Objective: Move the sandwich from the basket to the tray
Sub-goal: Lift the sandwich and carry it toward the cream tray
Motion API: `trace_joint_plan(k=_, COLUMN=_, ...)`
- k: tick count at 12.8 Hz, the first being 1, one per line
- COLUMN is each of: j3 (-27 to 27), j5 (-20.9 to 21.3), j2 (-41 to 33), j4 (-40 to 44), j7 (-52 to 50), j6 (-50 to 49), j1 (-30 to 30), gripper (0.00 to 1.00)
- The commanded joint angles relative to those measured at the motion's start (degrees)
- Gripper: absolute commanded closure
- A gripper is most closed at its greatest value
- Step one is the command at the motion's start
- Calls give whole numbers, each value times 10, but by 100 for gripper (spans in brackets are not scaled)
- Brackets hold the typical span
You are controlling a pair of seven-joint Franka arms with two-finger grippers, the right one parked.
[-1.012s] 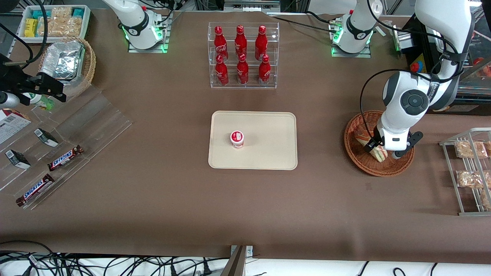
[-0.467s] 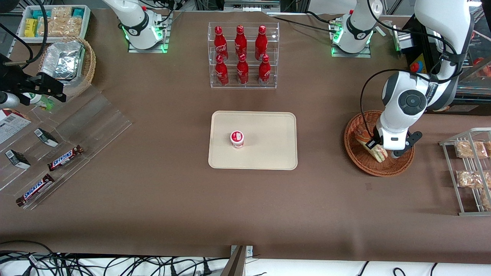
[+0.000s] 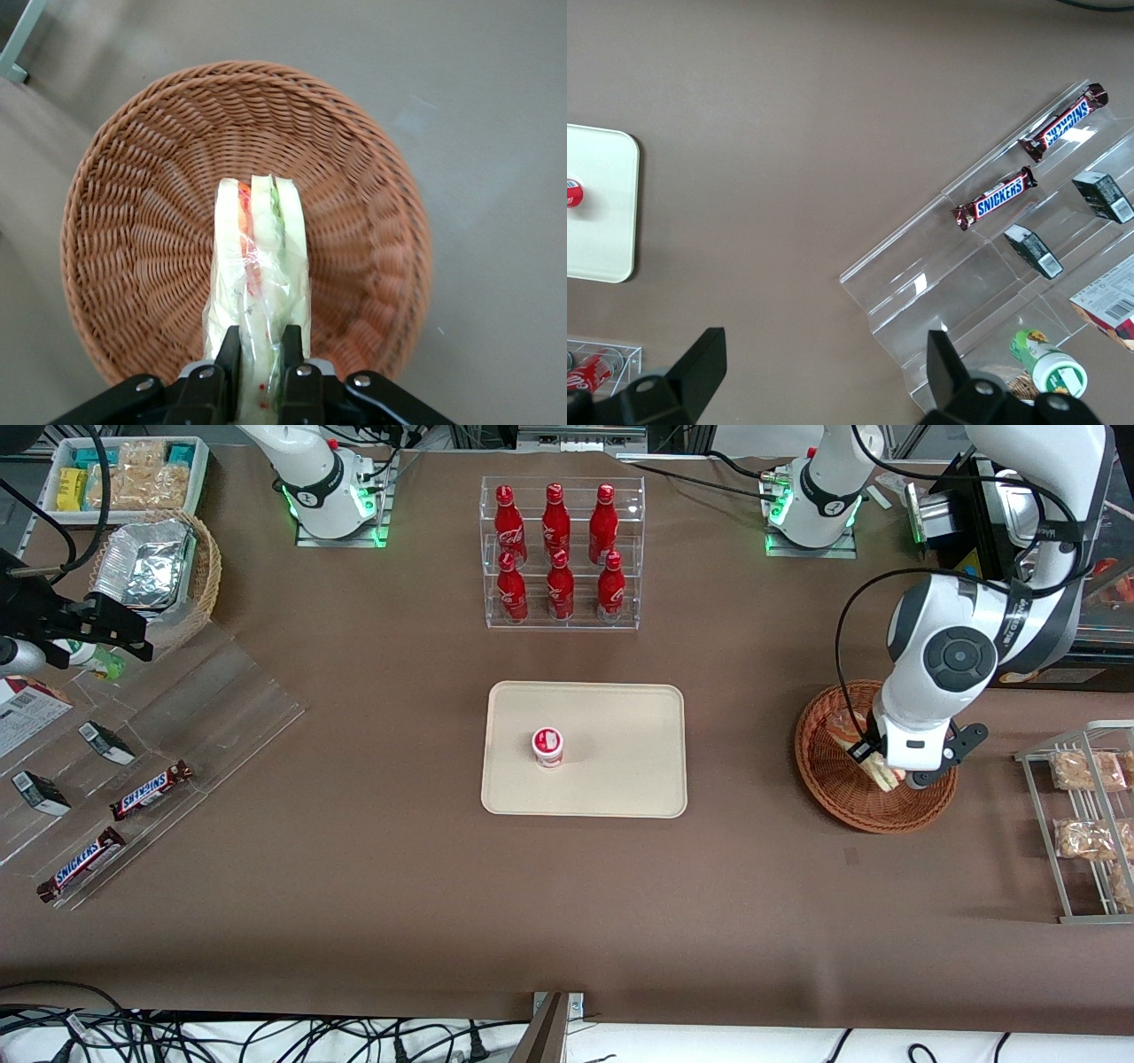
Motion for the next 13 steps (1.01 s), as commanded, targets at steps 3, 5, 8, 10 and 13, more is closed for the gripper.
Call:
trace_joint_plan(k=3, j3=-58, j5=-72, j2=-26, j4=86, j7=62, j6=-124, j1=-1, gripper=70)
trace_joint_plan(k=5, j3=-96, j5=-89, j2=-27, j4=108, j7=71, j6=-141, j1=-1, gripper=75)
trace_joint_plan(k=8, j3=-154, j5=-90, j2=-24, j4=112, j7=81, j6=-138, j1=-3, gripper=75)
trace_joint_plan(k=10, j3=-186, j5=-90, j2=-18, j4=112, j7=82, j6=-133, j1=-6, gripper=75)
trace_joint_plan(k=13, j3=-236, j5=-89, j2=3, j4=112, j7=83, j6=-105, j1=-7, gripper=75)
